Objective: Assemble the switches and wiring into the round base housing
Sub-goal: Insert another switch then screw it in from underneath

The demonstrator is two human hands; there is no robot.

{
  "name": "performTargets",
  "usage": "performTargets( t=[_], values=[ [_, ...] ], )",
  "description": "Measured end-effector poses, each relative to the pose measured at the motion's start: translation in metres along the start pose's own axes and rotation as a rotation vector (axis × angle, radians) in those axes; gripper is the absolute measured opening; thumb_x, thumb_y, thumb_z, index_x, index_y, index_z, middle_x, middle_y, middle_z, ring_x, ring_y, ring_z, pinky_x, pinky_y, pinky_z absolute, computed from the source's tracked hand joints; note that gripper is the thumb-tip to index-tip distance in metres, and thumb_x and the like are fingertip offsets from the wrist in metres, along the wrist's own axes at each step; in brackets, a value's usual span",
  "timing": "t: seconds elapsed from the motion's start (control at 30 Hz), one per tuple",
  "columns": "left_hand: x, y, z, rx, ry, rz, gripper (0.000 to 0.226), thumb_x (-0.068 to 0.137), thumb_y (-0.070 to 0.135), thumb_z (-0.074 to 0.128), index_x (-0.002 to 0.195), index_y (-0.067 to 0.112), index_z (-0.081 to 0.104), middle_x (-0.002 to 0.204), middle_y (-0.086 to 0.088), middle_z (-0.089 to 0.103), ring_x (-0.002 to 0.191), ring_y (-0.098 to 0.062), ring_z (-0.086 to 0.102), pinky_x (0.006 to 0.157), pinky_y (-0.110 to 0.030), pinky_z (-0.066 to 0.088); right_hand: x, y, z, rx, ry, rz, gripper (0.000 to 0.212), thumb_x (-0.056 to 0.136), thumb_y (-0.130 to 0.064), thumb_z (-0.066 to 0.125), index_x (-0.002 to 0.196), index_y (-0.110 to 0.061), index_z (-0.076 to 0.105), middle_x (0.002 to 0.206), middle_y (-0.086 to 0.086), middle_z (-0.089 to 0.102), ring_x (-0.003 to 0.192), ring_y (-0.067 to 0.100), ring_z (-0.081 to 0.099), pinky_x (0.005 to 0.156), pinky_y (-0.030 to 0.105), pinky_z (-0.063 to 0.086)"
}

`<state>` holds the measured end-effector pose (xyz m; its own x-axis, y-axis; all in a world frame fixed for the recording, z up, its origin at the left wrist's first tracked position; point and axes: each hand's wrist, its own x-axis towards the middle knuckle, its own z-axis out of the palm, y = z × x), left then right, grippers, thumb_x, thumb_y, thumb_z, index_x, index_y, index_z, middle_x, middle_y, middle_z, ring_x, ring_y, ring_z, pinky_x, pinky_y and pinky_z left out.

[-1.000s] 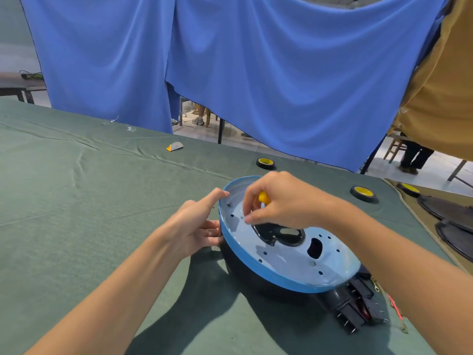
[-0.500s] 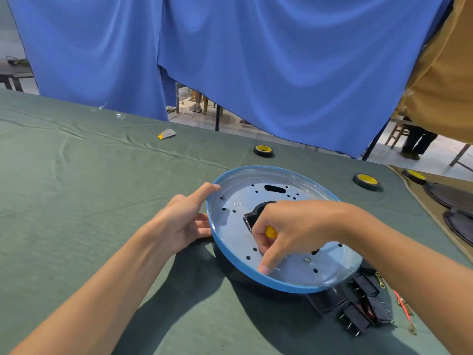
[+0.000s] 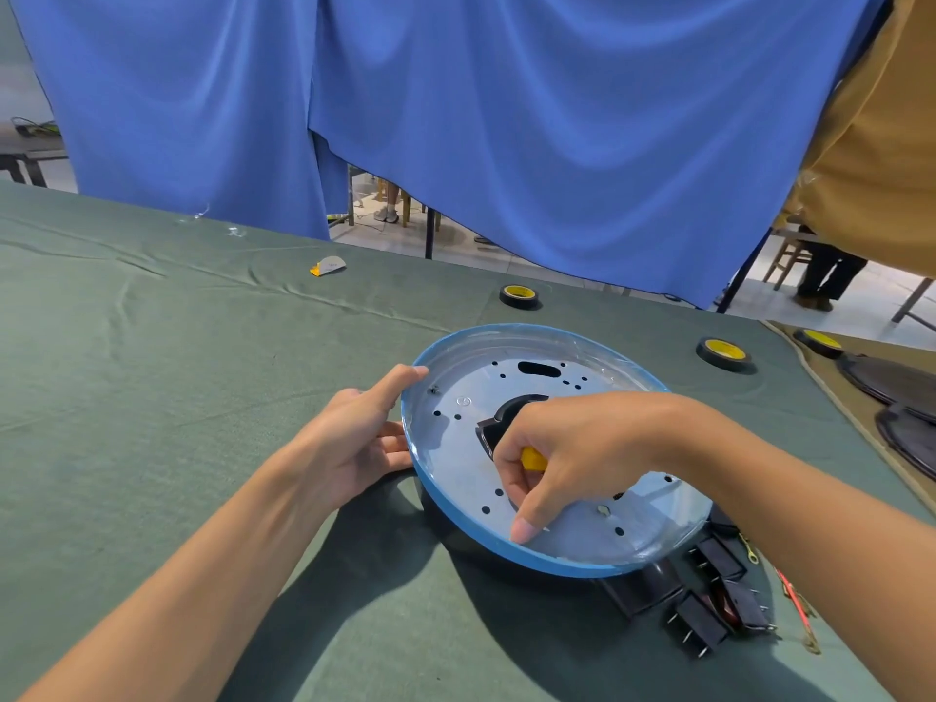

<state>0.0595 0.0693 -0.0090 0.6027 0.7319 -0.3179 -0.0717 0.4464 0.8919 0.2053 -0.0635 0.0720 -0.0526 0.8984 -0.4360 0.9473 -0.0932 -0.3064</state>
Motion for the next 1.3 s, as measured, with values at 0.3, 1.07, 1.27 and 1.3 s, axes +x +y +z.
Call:
performTargets(
  t=[0.3,1.07,1.27,1.3],
  values=[
    [-0.005,0.004,0.001,0.040,0.023,-0.023,0.052,0.082,0.030,0.073,0.121,-0.002,0.059,0.083,-0.019,0.071,0.060,-0.028,0.068,0.051,-0.030,0.055,-0.005,-0.004,0.003,-0.123,0.010,0.035,0.028,0.077,-0.049,0.075,0.072,-0.025,0.059,0.064,-0.010,0.058,0.046,0.001,0.048,0.040,0.011,0.036],
    [-0.013,0.017,-0.004,0.662,0.265,0.337,0.015,0.081,0.030,0.065,0.071,0.027,0.075,0.076,0.002,0.074,0.086,-0.020,0.069,0.086,-0.044,0.057,0.000,-0.017,-0.028,0.481,1.004,-0.219,0.021,0.083,-0.024,0.075,0.094,-0.010,0.062,0.086,0.014,0.068,0.072,0.022,0.073,0.075,0.046,0.059],
    [-0.015,0.009,0.004,0.645,0.182,0.226,0.015,0.082,0.014,0.061,0.080,0.011,0.076,0.085,-0.017,0.074,0.068,-0.024,0.066,0.064,-0.043,0.058,0.015,-0.017,-0.022,0.526,1.060,-0.240,0.018,0.089,-0.018,0.069,0.103,-0.013,0.058,0.086,0.024,0.061,0.073,0.019,0.073,0.075,0.043,0.060],
    [-0.014,0.008,0.005,0.614,0.188,0.205,0.014,0.083,0.010,0.062,0.081,0.009,0.076,0.086,-0.018,0.074,0.064,-0.021,0.066,0.052,-0.033,0.056,0.018,-0.018,-0.022,0.524,1.068,-0.235,0.018,0.090,-0.018,0.068,0.103,-0.014,0.057,0.085,0.021,0.061,0.074,0.020,0.073,0.076,0.043,0.060]
  ],
)
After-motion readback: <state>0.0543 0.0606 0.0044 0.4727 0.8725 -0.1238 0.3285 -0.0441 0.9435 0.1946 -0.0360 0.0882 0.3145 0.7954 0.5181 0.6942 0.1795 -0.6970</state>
